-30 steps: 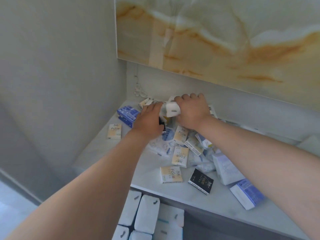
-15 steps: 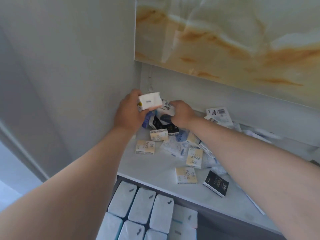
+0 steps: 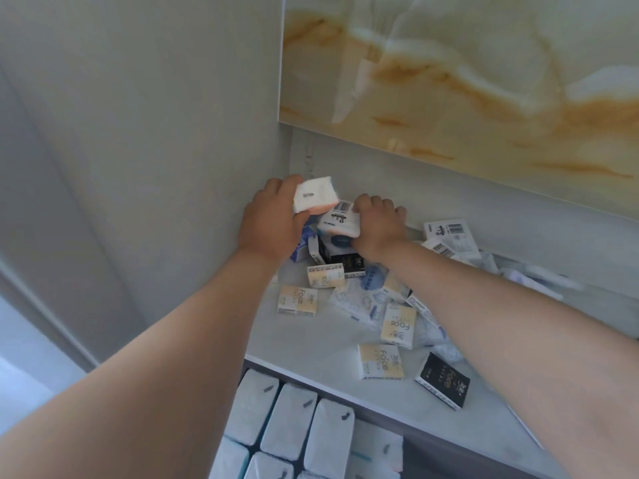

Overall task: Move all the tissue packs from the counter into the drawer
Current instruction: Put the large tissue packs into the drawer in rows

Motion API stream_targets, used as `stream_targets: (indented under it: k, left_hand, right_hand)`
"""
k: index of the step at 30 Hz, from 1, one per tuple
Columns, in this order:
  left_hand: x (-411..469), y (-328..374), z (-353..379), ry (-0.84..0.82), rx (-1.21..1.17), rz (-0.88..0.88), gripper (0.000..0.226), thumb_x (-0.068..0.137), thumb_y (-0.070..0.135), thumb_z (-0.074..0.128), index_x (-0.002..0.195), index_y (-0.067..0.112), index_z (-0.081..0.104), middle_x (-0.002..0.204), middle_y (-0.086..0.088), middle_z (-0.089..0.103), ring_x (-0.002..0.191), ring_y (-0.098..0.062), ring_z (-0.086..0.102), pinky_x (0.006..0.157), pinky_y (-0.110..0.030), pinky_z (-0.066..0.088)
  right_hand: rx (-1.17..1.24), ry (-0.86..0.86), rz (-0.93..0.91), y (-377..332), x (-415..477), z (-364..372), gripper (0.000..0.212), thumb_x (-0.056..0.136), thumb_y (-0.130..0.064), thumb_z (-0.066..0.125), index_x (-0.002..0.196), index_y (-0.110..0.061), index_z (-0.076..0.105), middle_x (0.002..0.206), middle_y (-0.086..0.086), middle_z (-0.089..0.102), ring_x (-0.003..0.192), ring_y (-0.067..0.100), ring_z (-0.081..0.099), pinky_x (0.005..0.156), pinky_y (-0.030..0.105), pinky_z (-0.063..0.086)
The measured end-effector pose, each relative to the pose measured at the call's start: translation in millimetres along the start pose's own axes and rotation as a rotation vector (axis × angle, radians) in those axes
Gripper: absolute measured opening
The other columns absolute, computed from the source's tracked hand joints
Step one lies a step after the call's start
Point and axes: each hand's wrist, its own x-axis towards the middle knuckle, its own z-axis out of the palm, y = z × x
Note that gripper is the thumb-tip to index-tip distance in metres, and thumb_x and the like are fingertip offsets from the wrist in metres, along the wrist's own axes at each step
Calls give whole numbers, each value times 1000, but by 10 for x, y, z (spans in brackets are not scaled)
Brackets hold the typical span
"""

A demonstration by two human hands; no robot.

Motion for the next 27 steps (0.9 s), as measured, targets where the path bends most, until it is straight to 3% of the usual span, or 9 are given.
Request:
stream_targets:
  k: [3, 9, 13, 15, 19, 21, 24, 27]
  left_hand:
    - [-10, 132, -164, 34, 79, 81, 50, 90, 25, 64, 137, 18, 49, 122, -12, 56, 106, -36, 56, 88, -48, 47]
    - [-405, 453, -523, 120, 125, 221, 48, 87, 39, 58, 129, 16, 54, 108, -9, 58, 95, -32, 56, 81, -40, 41]
    - [-850, 638, -727, 159, -36, 205, 44, 88, 42, 55, 120, 12, 55, 100, -8, 57, 92, -30, 55, 75, -41, 47]
    - [-1097, 729, -823, 151, -121, 109, 39, 88, 36, 61, 119, 14, 53, 103, -5, 55, 93, -25, 55, 72, -36, 46]
    - [-1645, 812, -951, 39, -171, -70, 40, 89, 37, 62, 124, 21, 51, 112, 4, 55, 102, -14, 52, 74, -28, 41]
    - [-1869, 762, -970, -61, -136, -146, 40, 91, 39, 61, 126, 21, 51, 109, 2, 58, 100, -17, 54, 74, -29, 42]
    - [-2132, 640, -949, -330, -77, -343, 41, 90, 48, 60, 121, 22, 56, 96, -2, 64, 85, -21, 61, 67, -30, 45]
    - [-2329, 618, -901, -562, -165, -496, 34, 88, 49, 62, 107, 20, 61, 95, -4, 68, 82, -21, 67, 69, -39, 60]
  right_hand:
    - [-54, 106, -121, 9, -166, -320, 64, 68, -51, 75, 116, -23, 46, 116, 4, 53, 104, 27, 49, 88, 40, 33]
    - [87, 157, -124, 6, -797, -866, 60, 69, -47, 77, 116, -24, 48, 115, 3, 50, 105, 25, 47, 87, 38, 36]
    - [207, 197, -158, -35, -1452, -969, 62, 68, -43, 81, 118, -20, 53, 117, 2, 50, 108, 24, 47, 89, 36, 40]
    - [273, 200, -147, -72, -1806, -982, 63, 68, -48, 82, 117, -20, 55, 117, 1, 52, 107, 22, 46, 89, 35, 41]
    - [348, 123, -92, -86, -2513, -979, 59, 66, -48, 79, 116, -26, 58, 117, -3, 54, 109, 21, 47, 91, 33, 41]
    - [372, 56, -73, -78, -2826, -974, 56, 65, -51, 76, 114, -31, 59, 117, -7, 55, 109, 21, 50, 88, 32, 38]
    - [498, -106, -9, -72, -3228, -977, 52, 66, -54, 75, 112, -37, 57, 117, -14, 54, 107, 12, 52, 84, 27, 38]
    - [660, -263, 121, -58, -3520, -940, 45, 67, -55, 75, 104, -39, 57, 112, -19, 56, 98, 6, 58, 84, 28, 47]
